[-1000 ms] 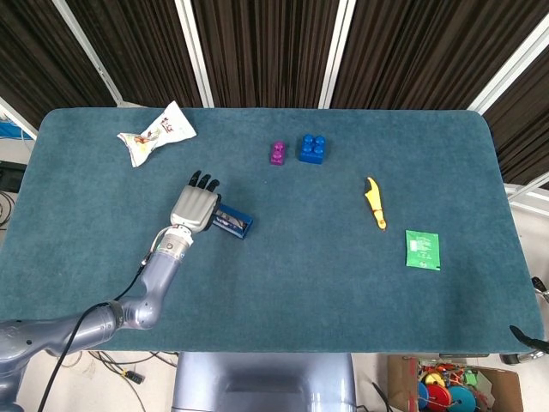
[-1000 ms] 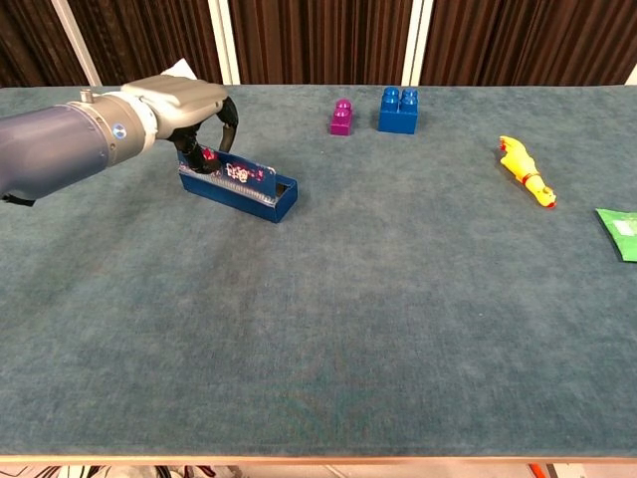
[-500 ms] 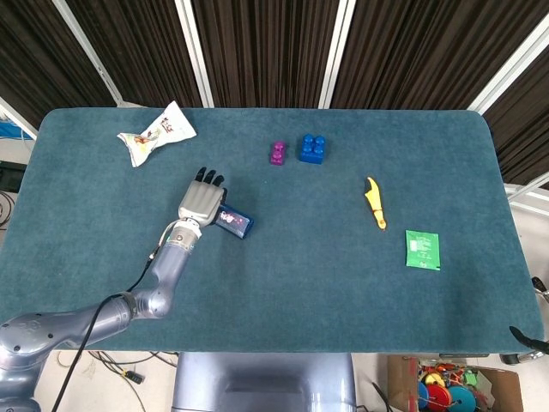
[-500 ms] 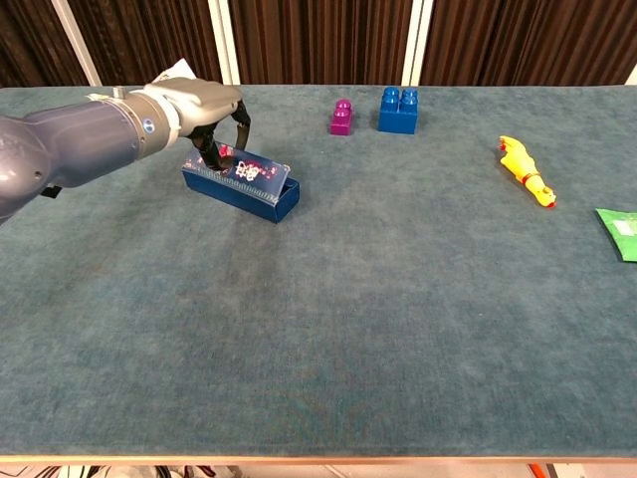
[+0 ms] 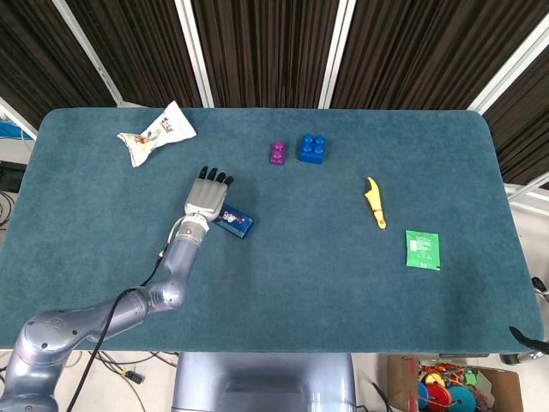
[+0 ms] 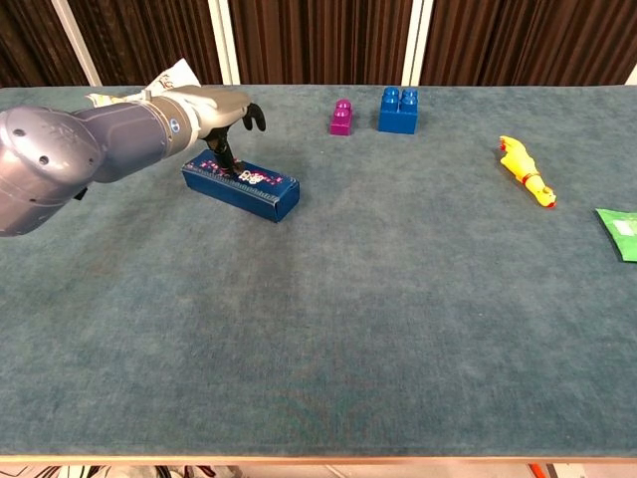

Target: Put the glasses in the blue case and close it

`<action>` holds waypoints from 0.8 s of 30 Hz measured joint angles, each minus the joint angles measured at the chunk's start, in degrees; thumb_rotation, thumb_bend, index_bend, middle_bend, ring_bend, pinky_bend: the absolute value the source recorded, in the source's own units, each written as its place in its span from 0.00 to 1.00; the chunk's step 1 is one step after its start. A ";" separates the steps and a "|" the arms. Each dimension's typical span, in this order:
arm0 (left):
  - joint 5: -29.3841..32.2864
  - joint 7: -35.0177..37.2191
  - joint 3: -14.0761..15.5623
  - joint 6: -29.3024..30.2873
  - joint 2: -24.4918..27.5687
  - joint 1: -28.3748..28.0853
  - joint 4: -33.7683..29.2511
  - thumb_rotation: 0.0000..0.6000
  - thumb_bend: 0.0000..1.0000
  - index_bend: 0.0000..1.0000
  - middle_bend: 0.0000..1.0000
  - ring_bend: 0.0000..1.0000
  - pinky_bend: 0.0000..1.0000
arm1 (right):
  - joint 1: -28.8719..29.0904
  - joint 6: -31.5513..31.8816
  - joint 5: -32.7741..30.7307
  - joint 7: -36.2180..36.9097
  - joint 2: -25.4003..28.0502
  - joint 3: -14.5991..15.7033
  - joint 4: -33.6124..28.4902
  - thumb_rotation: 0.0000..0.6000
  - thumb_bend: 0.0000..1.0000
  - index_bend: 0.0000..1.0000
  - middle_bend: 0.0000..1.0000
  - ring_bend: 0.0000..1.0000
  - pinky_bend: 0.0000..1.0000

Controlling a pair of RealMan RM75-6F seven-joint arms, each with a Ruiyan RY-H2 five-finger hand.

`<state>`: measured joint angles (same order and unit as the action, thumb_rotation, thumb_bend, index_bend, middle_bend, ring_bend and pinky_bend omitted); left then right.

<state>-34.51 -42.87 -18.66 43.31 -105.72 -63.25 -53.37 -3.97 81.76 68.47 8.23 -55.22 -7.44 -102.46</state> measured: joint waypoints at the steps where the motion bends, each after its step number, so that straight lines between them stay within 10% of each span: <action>1: -0.18 0.00 0.10 0.20 -0.02 -0.09 0.08 1.00 0.27 0.14 0.14 0.03 0.01 | 0.01 -0.07 -0.04 0.06 0.05 0.00 -0.01 1.00 0.16 0.00 0.02 0.13 0.24; 15: -7.91 4.50 2.43 6.45 2.11 2.58 -2.78 1.00 0.24 0.19 0.16 0.03 0.01 | -0.05 -0.02 -0.09 0.14 0.09 0.05 -0.19 1.00 0.16 0.00 0.02 0.13 0.24; 24: -7.55 7.95 2.94 -1.65 14.94 4.49 -16.18 1.00 0.24 0.23 0.16 0.03 0.01 | -0.03 0.00 -0.14 -0.05 0.07 0.06 -0.33 1.00 0.17 0.00 0.02 0.13 0.24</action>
<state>-42.06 -34.93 -15.72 41.65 -90.78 -58.77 -69.55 -4.00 81.77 68.32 8.18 -55.16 -7.39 -102.79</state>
